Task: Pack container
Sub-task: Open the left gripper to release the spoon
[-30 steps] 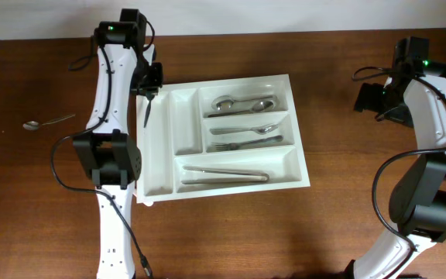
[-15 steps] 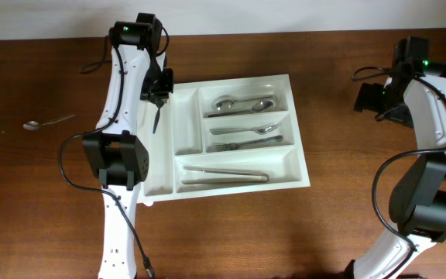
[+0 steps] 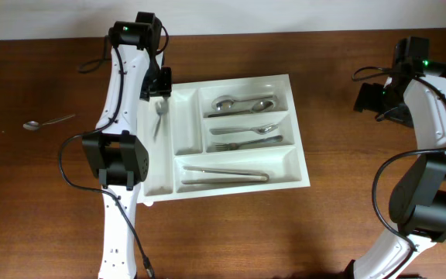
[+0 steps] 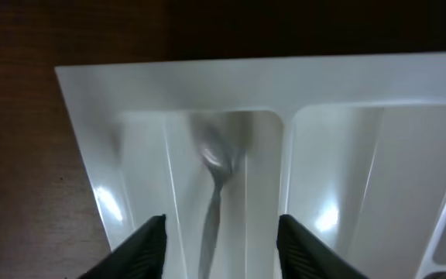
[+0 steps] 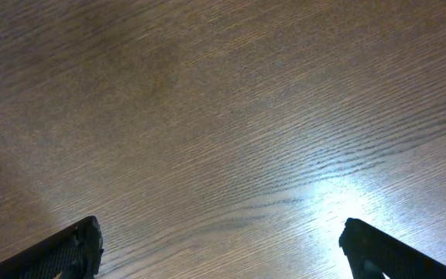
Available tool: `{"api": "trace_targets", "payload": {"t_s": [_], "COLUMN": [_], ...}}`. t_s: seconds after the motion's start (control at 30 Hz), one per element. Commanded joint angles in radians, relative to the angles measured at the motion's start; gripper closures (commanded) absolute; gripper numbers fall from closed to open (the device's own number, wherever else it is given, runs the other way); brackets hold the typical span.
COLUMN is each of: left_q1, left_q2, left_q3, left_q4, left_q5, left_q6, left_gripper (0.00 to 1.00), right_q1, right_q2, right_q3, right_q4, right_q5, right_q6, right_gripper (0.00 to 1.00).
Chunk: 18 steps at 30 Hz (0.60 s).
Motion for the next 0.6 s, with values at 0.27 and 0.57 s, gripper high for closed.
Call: {"api": "trace_targets", "payload": {"t_s": [0.27,0.57], "left_q1": [0.033,0.242], "left_q2": [0.002,0.002], "left_q3": [0.016,0.016], "left_q4": [0.114,0.208], "left_q5": [-0.068,-0.067], "left_q6": [-0.004,-0.076], "left_gripper": [0.47,0.36], "right_q1": [-0.004,-0.004], "right_q2": [0.005,0.005], "right_q3": [0.019,0.019], "right_q4": [0.001,0.001], "right_q5": [0.001,0.001], "right_q6": [0.012,0.012], "right_gripper": [0.01,0.01]}}
